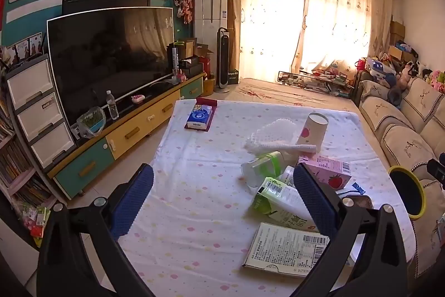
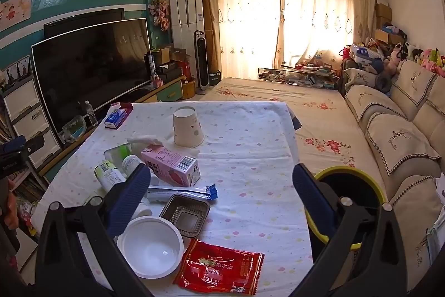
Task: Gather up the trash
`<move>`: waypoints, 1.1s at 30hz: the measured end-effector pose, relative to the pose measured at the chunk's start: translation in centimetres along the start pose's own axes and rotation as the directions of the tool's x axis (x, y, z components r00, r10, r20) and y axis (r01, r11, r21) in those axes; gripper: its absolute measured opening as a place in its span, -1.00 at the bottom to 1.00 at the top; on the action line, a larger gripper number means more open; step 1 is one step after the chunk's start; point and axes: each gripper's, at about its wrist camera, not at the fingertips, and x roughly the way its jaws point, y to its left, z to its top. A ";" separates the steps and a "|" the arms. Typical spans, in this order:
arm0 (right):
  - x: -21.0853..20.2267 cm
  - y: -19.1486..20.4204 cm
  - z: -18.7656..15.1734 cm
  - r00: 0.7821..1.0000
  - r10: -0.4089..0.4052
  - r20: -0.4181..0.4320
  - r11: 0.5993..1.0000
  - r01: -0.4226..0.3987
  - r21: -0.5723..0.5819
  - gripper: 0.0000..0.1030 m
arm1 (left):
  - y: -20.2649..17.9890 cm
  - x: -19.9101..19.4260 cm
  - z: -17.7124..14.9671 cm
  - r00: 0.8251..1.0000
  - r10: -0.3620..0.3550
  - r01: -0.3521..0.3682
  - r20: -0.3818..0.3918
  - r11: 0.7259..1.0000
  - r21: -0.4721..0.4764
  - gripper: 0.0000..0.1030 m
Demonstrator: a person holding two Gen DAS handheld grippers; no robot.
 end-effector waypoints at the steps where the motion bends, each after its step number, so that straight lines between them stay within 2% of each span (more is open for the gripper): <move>1: 0.0 0.0 0.0 1.000 0.000 -0.001 1.000 0.000 0.001 0.89 | -0.1 0.0 0.0 1.000 0.000 0.000 0.001 1.000 0.000 0.93; 17: 0.0 0.2 0.3 1.000 0.000 -0.003 1.000 0.000 -0.009 0.89 | 1.6 0.2 0.2 1.000 -0.003 0.003 -0.006 1.000 -0.019 0.93; 33: 0.6 0.5 0.1 1.000 0.001 -0.009 1.000 -0.001 -0.003 0.89 | 1.2 0.3 -0.5 1.000 -0.001 0.001 -0.002 1.000 -0.019 0.93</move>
